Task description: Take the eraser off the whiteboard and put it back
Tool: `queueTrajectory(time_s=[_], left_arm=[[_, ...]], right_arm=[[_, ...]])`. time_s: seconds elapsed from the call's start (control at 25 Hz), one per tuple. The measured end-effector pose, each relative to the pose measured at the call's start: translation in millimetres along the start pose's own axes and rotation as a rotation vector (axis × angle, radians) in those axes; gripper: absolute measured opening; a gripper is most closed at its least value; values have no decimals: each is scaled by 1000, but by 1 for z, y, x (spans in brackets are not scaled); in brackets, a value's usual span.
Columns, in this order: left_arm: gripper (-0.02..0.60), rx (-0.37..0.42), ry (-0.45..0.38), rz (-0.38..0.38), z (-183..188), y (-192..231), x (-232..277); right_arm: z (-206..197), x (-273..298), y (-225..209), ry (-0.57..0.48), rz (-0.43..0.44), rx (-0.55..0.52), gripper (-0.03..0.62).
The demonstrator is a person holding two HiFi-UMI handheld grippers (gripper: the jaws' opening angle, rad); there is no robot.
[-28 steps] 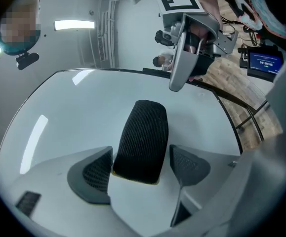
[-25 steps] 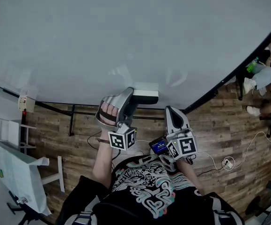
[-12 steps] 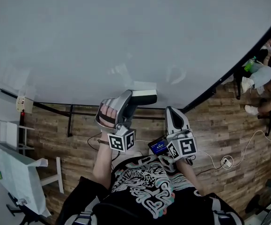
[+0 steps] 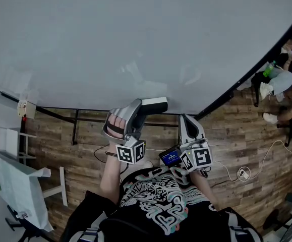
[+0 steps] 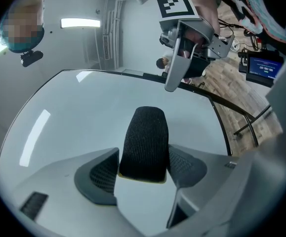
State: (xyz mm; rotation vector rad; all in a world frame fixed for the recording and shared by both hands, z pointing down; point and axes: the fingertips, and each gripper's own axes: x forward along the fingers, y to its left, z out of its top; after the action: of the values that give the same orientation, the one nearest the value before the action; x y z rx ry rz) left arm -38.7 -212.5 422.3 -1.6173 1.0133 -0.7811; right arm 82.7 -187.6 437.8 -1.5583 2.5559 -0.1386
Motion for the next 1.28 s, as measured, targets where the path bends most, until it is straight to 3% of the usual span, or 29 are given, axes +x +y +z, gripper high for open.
queueTrajectory(time_s=[0.72, 0.96, 1.28], left_arm=[[305, -48, -13, -10, 4, -3, -47], [305, -65, -26, -7, 12, 2, -79], [305, -88, -45, -11, 22, -4, -124]], right_arm=[[-1, -34, 32, 17, -26, -19, 12], [6, -56, 56, 29, -36, -123, 11], [5, -92, 80, 29, -69, -110, 11]])
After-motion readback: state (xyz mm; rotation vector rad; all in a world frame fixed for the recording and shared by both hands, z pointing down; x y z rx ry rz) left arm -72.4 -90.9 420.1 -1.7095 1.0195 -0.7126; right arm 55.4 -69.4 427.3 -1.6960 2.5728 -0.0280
